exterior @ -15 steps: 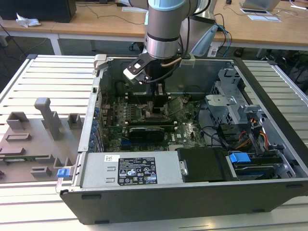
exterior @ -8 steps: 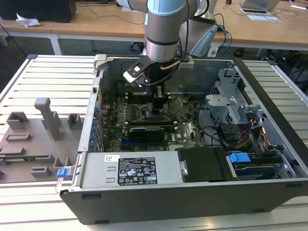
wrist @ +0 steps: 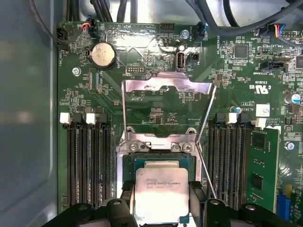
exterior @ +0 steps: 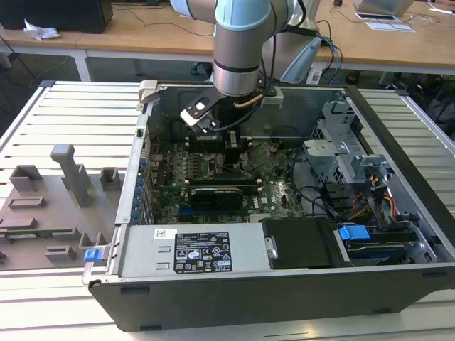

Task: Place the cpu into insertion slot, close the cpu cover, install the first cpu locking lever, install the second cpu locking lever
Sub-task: 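Place the cpu into insertion slot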

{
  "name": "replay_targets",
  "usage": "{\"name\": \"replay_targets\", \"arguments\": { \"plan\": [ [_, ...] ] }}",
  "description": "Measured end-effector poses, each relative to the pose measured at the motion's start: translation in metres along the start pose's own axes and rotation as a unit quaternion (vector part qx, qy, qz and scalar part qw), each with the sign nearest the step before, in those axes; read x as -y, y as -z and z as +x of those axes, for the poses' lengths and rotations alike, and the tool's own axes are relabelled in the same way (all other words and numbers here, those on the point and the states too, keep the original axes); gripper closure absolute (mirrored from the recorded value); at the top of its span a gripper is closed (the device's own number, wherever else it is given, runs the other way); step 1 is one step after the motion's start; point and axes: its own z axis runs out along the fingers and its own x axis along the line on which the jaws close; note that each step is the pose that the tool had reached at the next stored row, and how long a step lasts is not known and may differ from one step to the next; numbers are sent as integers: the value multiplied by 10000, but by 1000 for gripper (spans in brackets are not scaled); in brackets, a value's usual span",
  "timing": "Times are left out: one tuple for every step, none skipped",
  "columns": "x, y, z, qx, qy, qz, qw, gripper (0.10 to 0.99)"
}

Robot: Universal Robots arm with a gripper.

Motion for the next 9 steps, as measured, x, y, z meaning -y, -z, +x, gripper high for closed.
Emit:
{"name": "replay_targets", "arguments": {
  "plan": [
    [-1, -4, 0, -1, 0, 0, 10000, 545],
    [-2, -10, 1, -2, -1, 0, 10000, 545],
    [-2, -15, 1, -1, -1, 0, 10000, 545],
    [-3, -25, 2, -1, -3, 0, 10000, 545],
    [-3, -30, 2, -1, -3, 0, 10000, 545],
    [-3, -37, 2, -1, -3, 0, 10000, 545],
    [-3, -43, 2, -1, -3, 0, 10000, 545],
    [-3, -51, 3, -1, -3, 0, 10000, 545],
    [-4, -54, 3, -1, -3, 0, 10000, 545]
  ]
}}
